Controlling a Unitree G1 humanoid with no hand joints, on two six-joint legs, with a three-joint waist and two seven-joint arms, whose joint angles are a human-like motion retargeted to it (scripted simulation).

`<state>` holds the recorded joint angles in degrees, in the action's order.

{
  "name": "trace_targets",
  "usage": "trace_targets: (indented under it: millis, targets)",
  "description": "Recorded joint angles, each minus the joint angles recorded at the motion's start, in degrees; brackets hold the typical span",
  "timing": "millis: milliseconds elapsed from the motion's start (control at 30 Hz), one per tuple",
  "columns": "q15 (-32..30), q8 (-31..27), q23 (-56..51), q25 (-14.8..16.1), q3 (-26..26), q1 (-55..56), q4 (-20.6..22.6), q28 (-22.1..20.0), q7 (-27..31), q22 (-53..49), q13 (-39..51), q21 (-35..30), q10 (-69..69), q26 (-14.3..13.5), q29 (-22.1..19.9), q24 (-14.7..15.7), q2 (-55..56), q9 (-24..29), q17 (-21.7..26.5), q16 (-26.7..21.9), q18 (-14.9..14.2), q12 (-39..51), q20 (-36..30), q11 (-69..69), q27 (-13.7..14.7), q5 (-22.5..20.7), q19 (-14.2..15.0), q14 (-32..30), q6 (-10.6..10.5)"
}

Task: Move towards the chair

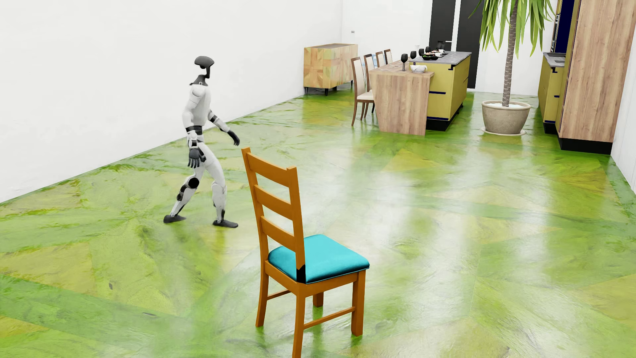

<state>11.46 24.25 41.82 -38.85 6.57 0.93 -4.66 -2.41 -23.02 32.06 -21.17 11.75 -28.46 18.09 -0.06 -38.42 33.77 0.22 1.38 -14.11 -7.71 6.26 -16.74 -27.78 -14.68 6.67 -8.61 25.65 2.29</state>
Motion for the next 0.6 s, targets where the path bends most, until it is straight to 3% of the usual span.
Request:
trace_targets:
  millis: [33, 100, 133, 200, 267, 367, 467, 533, 567, 600]
  targets:
    - [1.49, -0.85, 0.75, -0.54, 0.16, 0.28, -1.03, -0.76, 1.20, 3.22, -0.10, -0.37, -4.32, 0.76, 0.55, 0.30, -1.15, 0.02, -0.28, 0.90, -0.84, -0.11, -0.40, -1.49, -0.18, -0.64, -1.49, -3.50, -0.23]
    - [5.06, -1.99, 1.83, -1.90, 0.21, 4.37, -3.70, 0.39, 5.04, 10.11, 0.51, -1.51, -17.56, 2.14, 1.86, 0.92, -4.66, 0.20, -0.63, 1.78, -4.71, -1.43, -1.77, -2.44, -0.04, -1.97, -0.43, -16.36, -0.66]
    - [6.27, -2.57, 1.71, -2.54, -0.08, 8.09, -4.87, 2.85, 7.44, 13.29, 1.05, -2.27, -26.00, 2.39, 2.79, 0.75, -6.77, 0.33, -0.46, 1.63, -3.59, -2.07, -3.28, -1.90, 0.72, -2.62, 0.30, -22.25, -0.95]
    - [8.13, -4.17, 0.51, -3.62, -1.25, 16.14, -7.73, 7.32, 9.74, 17.56, 2.91, -3.80, -40.37, 2.75, 3.33, 0.75, -10.82, 0.64, 0.75, 1.04, -1.94, -4.14, -4.67, -0.30, 2.69, -4.14, 2.12, -23.49, -1.72]
    - [9.31, -6.83, -1.05, -4.08, -2.71, 24.52, -8.92, 6.35, 11.01, 18.13, 6.12, -4.40, -46.35, 3.56, 0.76, 2.57, -14.97, 0.87, 1.86, 1.19, -0.33, -8.51, -1.88, 2.28, 3.33, -5.62, 3.90, -21.21, -2.36]
    - [11.97, -10.68, -4.89, -2.38, -4.64, 34.42, -8.95, 3.61, 12.75, 17.08, 8.78, -2.99, -36.72, 3.39, -2.97, 4.75, -20.22, 0.77, 2.62, 1.01, 0.65, -14.94, 1.71, 4.64, 5.74, -6.48, 6.64, -18.92, -2.87]
    - [15.89, -14.41, -8.67, -0.17, -6.25, 35.51, -6.22, 4.21, 16.28, 14.89, 9.90, -3.95, -6.36, 4.07, -3.66, 4.33, -24.90, 0.34, 3.61, 0.40, 0.65, -19.68, 3.91, 5.22, 8.03, -5.91, 9.49, -19.00, -3.22]
    - [17.77, -16.98, -10.24, -0.02, -6.82, 33.03, -3.17, 4.69, 20.68, 13.01, 9.59, -5.17, 8.94, 4.42, -3.11, 2.73, -28.37, 0.10, 5.11, 1.13, 1.99, -21.97, 4.97, 4.93, 8.05, -4.01, 11.69, -21.47, -3.05]
    - [18.55, -18.19, -10.88, 0.06, -6.82, 32.18, -1.81, 4.66, 21.15, 12.21, 9.09, -5.31, 7.50, 4.51, -2.94, 1.64, -29.07, 0.28, 5.85, 1.82, 2.72, -22.49, 5.09, 1.75, 7.73, -2.32, 12.60, -24.91, -2.74]
    - [17.63, -19.42, -11.37, 0.56, -6.57, 31.92, -0.96, 4.20, 19.77, 11.91, 8.23, -4.58, 3.02, 4.71, -3.47, 0.51, -28.02, 0.72, 6.05, 2.59, 4.06, -22.14, 4.91, -4.55, 7.20, -0.40, 12.85, -23.35, -2.23]
